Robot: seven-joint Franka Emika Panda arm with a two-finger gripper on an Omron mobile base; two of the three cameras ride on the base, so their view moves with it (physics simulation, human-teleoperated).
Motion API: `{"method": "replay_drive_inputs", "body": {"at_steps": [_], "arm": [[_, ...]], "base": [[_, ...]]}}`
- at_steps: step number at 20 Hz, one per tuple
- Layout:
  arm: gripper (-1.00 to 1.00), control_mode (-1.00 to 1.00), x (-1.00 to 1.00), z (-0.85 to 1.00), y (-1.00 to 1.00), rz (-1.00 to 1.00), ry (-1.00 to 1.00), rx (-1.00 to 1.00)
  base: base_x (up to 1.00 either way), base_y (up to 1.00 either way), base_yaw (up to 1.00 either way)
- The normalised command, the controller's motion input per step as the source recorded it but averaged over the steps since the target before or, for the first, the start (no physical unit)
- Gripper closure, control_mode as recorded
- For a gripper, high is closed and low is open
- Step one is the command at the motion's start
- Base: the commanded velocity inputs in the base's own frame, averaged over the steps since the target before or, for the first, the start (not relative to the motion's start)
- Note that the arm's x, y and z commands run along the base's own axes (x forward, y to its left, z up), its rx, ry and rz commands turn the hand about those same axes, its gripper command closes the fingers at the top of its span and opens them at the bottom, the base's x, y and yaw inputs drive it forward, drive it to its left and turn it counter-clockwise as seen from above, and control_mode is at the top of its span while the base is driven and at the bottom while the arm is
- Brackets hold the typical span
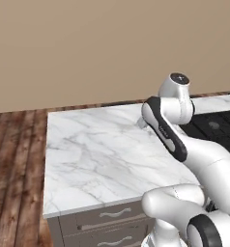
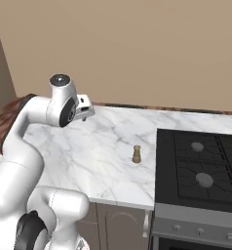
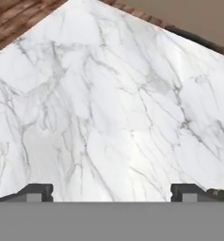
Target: Take 2 condiments from the cabinet and move them on the counter near the stove.Make sure the condiments are lined up with each other, next to each other.
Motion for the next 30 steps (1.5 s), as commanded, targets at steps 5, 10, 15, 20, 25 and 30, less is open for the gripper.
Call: {"method": "replay_drive_inputs", "body": {"at_steps": [5,10,15,20,25,30], "arm": [[-1.00,-1.00,-0.28,0.00,0.20,-0.16,-0.26,0.03],[-1.00,-1.00,-0.26,0.13,0.04,-0.15,-0.22,0.04],[-1.00,-1.00,-0.17,0.30,0.00,-0.09,-0.08,0.06],[-1.00,-1.00,-0.02,0.35,0.00,0.00,0.01,0.10],[-1.00,-1.00,-0.12,0.18,0.00,0.00,0.01,0.08],[-1.00,-1.00,-0.38,0.19,0.00,-0.01,0.01,0.03]], "base": [[0.00,0.00,0.00],[0.00,0.00,0.00],[0.00,0.00,0.00],[0.00,0.00,0.00],[0.00,0.00,0.00],[0.00,0.00,0.00]]}}
